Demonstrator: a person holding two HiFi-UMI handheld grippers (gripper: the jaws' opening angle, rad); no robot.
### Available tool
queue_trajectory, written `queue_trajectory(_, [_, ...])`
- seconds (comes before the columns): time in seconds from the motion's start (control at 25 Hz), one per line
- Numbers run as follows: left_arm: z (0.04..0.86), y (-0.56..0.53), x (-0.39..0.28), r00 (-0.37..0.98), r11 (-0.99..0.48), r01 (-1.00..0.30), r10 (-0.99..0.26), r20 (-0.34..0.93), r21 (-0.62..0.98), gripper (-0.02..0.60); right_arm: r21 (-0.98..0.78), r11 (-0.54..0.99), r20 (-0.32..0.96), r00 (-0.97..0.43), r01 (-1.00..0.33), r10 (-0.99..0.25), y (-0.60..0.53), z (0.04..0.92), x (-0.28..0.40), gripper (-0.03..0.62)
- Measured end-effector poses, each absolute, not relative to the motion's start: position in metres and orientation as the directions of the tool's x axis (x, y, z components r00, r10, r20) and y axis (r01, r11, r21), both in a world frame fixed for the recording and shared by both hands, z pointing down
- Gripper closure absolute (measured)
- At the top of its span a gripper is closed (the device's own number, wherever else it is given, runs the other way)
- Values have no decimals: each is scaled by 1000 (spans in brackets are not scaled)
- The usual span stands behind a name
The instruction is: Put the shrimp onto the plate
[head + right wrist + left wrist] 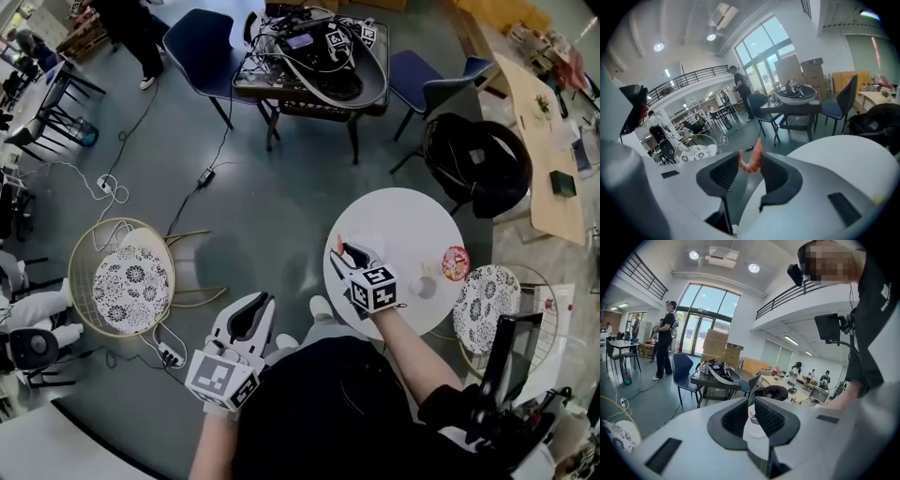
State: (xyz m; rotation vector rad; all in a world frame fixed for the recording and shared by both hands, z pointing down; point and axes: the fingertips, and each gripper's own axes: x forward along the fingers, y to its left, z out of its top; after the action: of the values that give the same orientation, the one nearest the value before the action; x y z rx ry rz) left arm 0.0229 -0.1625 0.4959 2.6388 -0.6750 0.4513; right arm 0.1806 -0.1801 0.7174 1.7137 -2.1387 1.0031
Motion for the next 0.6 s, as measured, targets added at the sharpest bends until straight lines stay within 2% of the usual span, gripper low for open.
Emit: queue_trajectory(0.6, [517, -164, 36, 822, -790, -522, -365, 437, 321, 554, -320, 26, 708, -257, -947, -658, -163, 798, 209, 441])
